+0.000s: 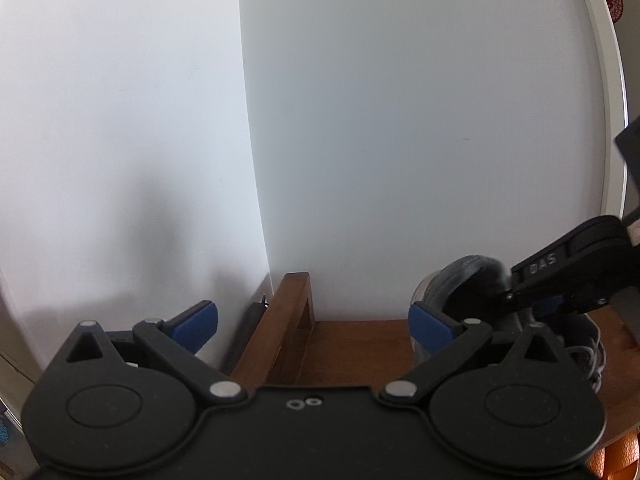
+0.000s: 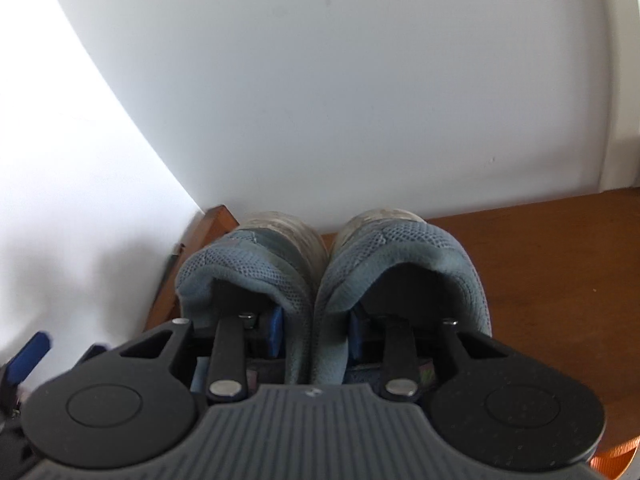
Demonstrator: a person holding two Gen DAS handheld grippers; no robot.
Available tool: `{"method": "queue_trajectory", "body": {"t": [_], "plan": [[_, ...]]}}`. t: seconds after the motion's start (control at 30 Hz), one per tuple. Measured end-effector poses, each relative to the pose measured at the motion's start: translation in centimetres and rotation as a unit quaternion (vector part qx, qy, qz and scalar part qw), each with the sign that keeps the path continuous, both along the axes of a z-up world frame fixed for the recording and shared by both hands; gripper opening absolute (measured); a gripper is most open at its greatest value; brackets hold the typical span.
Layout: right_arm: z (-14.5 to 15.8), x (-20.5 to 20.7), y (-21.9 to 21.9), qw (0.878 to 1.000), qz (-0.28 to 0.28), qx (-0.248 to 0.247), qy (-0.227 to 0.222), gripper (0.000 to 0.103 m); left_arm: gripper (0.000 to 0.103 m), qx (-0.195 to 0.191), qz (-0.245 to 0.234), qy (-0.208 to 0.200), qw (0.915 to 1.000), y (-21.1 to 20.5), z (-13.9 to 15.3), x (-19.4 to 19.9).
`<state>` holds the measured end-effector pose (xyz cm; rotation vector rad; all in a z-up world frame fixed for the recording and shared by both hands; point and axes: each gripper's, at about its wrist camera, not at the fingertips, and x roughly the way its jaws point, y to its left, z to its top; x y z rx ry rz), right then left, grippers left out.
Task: Organize scattered shoes
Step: 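Lower the grey sneakers onto the rack top and open the right gripper, then move the right gripper down to the pink slippers on the floor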
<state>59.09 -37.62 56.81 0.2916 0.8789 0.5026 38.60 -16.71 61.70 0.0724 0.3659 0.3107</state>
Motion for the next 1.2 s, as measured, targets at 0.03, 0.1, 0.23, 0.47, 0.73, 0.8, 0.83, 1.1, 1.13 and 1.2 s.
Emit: {"method": "queue_trajectory", "body": {"t": [0.03, 0.1, 0.23, 0.47, 0.73, 0.8, 0.83, 1.1, 1.13, 1.2], "plan": [[-0.4, 0.9, 0.5, 1.000, 0.001, -0.004, 0.008, 0.037, 0.102, 0.002, 0.003, 0.000, 1.0000, -0.1, 0.2, 0.0], [-1.8, 3.2, 2.3, 0.999, 0.007, -0.024, 0.031, 0.038, 0.102, 0.005, 0.010, 0.000, 0.9999, -0.1, 0.3, -0.2], [-3.9, 6.2, 4.6, 0.998, 0.007, -0.040, 0.054, 0.038, 0.102, 0.009, 0.028, 0.006, 0.9995, 0.3, 0.3, -1.2], [-4.1, 6.5, 6.1, 0.997, 0.009, -0.074, 0.031, 0.062, 0.102, 0.004, 0.041, 0.022, 0.9989, 0.7, -0.4, -3.5], [-1.7, -1.3, 2.3, 0.997, -0.001, -0.072, -0.037, 0.076, 0.102, -0.007, 0.011, 0.027, 0.9996, 0.7, -0.4, -4.7], [-1.2, -3.7, 1.1, 0.998, 0.015, -0.052, -0.039, 0.075, 0.102, -0.003, 0.003, 0.021, 0.9998, 1.2, -0.6, -4.9], [-1.1, -4.9, 0.8, 0.998, 0.023, -0.049, -0.040, 0.075, 0.102, -0.004, 0.000, 0.024, 0.9997, 1.4, -0.8, -5.0], [-7.7, -12.8, 2.6, 0.983, 0.144, -0.110, 0.013, 0.074, 0.102, -0.007, -0.012, 0.052, 0.9986, 3.4, -2.7, -6.0], [-8.0, -13.1, 3.2, 0.981, 0.154, -0.114, 0.012, 0.074, 0.102, -0.008, -0.012, 0.055, 0.9984, 3.6, -3.0, -6.0], [-8.7, -12.8, 4.9, 0.980, 0.165, -0.111, 0.014, 0.074, 0.102, -0.008, -0.013, 0.060, 0.9981, 4.0, -3.5, -5.8]]}}
